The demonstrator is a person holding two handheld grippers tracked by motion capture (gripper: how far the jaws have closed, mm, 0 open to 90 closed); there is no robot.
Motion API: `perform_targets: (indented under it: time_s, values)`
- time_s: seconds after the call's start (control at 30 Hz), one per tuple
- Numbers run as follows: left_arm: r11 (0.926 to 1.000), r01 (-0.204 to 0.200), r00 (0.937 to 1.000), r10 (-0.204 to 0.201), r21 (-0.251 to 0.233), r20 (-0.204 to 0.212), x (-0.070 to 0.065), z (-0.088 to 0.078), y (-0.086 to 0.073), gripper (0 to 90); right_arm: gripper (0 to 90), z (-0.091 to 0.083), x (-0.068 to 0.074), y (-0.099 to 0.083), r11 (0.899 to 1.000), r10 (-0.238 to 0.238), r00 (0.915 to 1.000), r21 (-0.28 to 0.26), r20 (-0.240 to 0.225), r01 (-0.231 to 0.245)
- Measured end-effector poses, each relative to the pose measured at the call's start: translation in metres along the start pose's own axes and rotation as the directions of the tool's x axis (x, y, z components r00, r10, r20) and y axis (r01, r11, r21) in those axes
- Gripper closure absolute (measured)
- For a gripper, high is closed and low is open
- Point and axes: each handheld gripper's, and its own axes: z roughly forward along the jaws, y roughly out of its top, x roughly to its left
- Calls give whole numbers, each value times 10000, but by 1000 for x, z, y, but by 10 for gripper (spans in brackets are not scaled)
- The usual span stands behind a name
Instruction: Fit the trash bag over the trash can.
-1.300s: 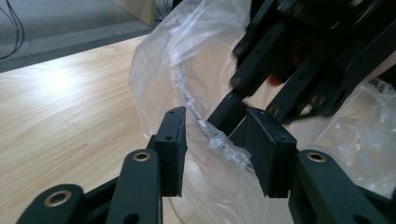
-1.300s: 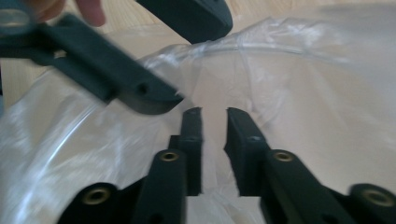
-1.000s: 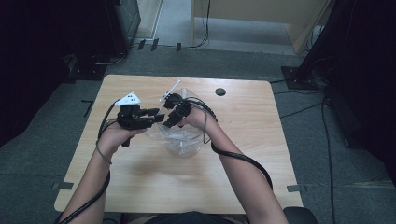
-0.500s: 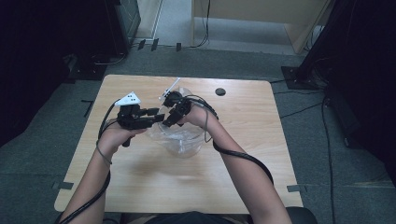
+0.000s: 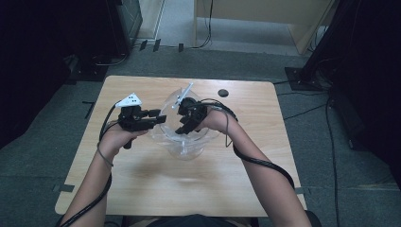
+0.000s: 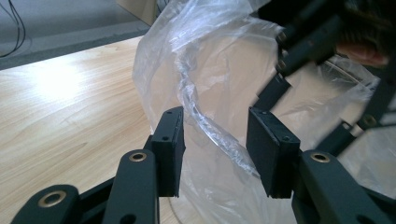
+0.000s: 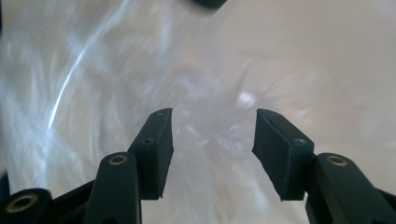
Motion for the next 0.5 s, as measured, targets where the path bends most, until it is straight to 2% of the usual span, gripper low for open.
perform_targets:
  time_s: [0.1, 0.13, 0.2, 0.3, 0.33, 0.4, 0.43, 0.5]
  values:
    - [10000, 36, 10000, -36, -11, 10, 1, 0, 0, 557, 477, 3, 5, -8, 9983, -428, 9984, 388, -362, 442]
    - [10000, 41, 10000, -41, -26, 19, 1, 0, -1, 553, 462, 3, 5, -10, 9983, -463, 9978, 341, -476, 479]
    - [10000, 47, 10000, -47, -38, 22, 1, 0, -1, 553, 437, 1, 4, -13, 9991, -395, 9974, 141, -598, 404]
    - [10000, 35, 10000, -35, -19, 4, 0, 0, 0, 552, 326, -2, -2, -17, 9998, -151, 9993, 150, -345, 156]
    - [10000, -10, 10000, 10, -13, -14, 0, 0, 0, 553, 325, -4, -4, -19, 9999, -114, 9998, -50, -166, 113]
    - [10000, -30, 10000, 30, -16, -44, 0, 0, 0, 552, 326, -10, -9, -21, 9955, -194, 9998, -926, 71, 200]
    - [10000, -46, 10000, 46, -28, -58, 0, 0, 0, 549, 326, -15, -12, -22, 9873, -148, 9996, -1580, 229, 182]
    - [10000, -45, 10000, 45, -46, -76, 0, 0, 0, 543, 326, -22, -17, -24, 9761, 103, 9987, -2172, 497, 8]
